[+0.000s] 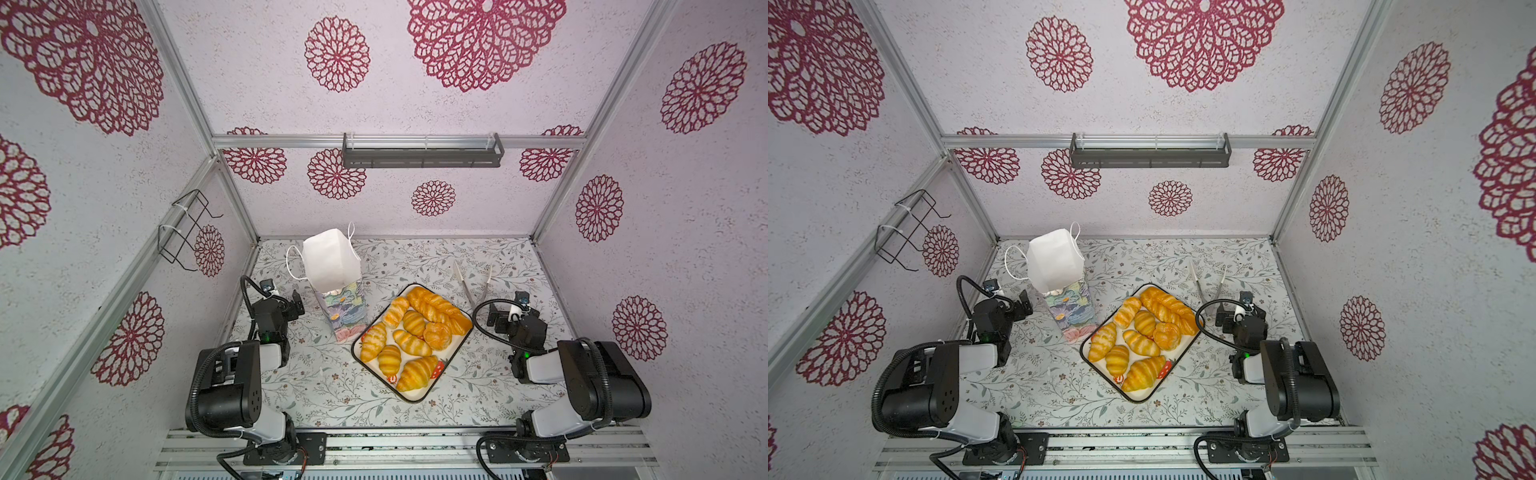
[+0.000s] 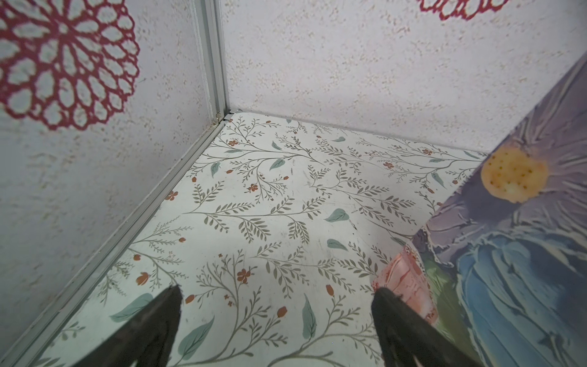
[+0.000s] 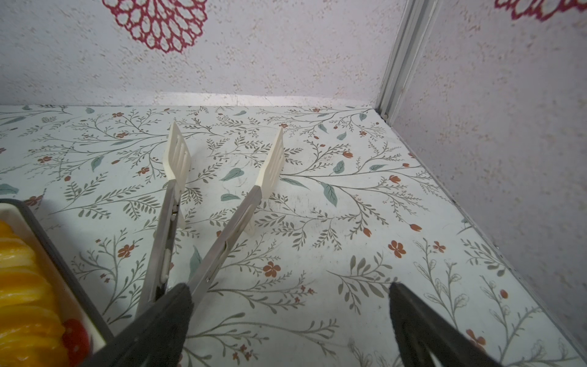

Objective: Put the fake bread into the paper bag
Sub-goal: 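Reach left gripper to the bag handle while right gripper moves toward tongs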

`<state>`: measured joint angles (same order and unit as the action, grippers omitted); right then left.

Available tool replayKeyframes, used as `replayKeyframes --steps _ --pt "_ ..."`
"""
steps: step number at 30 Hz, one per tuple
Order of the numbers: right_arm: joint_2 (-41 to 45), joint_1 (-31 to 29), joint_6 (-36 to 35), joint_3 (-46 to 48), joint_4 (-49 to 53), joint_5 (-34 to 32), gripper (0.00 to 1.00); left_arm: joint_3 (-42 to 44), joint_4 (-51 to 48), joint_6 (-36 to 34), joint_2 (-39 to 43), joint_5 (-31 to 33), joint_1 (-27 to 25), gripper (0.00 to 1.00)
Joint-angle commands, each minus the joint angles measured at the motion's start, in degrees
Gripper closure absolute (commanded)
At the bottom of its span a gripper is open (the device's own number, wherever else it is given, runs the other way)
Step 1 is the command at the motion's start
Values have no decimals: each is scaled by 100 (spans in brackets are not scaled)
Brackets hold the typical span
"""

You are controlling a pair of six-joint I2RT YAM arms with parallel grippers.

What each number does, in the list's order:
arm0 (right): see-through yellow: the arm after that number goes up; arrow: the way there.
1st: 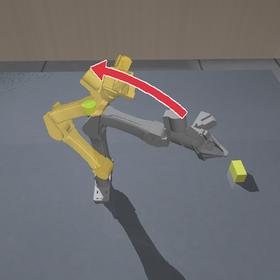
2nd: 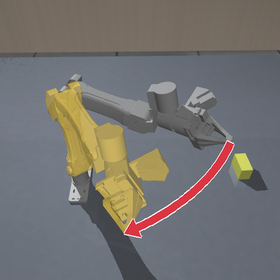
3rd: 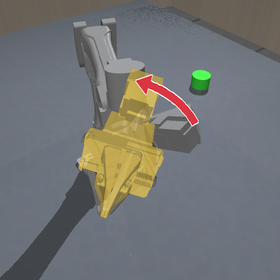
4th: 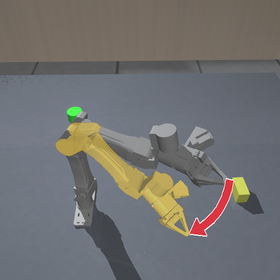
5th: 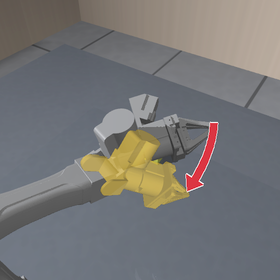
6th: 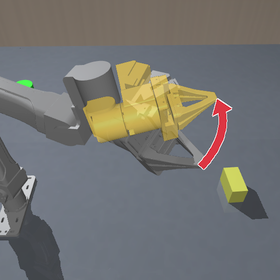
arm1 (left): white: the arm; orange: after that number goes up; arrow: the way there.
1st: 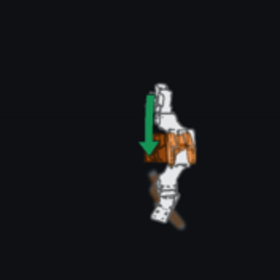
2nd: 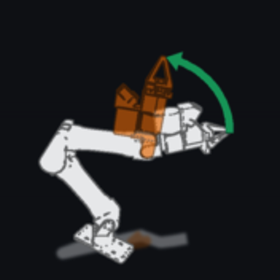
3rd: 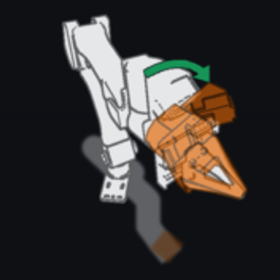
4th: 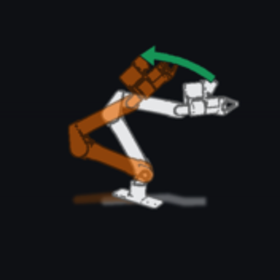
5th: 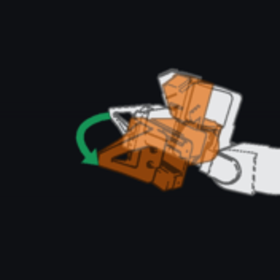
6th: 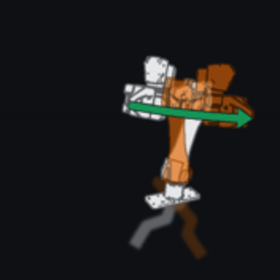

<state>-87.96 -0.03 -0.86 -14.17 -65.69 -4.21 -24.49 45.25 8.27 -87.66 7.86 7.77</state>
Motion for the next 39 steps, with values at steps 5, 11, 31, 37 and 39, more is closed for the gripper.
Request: replayKeyframes --steps 5,11,31,37,39 --pt "550 -40 201 54 -22 -495 1 238 236 447 442 1153 0 3" --pt "1339 -58 895 -478 1776 -1728 1 298 -815 558 1621 1894 -206 3" --pt "365 -211 3277 -4899 8533 -2172 1 -1846 -6876 3463 4485 1172 -294 1" --pt "1101 -563 2598 -4446 7705 -980 1 -2962 -7904 3110 4739 683 -289 0" --pt "1183 -651 2520 -4520 7734 -885 1 -3340 -8125 3027 4639 478 -280 0"
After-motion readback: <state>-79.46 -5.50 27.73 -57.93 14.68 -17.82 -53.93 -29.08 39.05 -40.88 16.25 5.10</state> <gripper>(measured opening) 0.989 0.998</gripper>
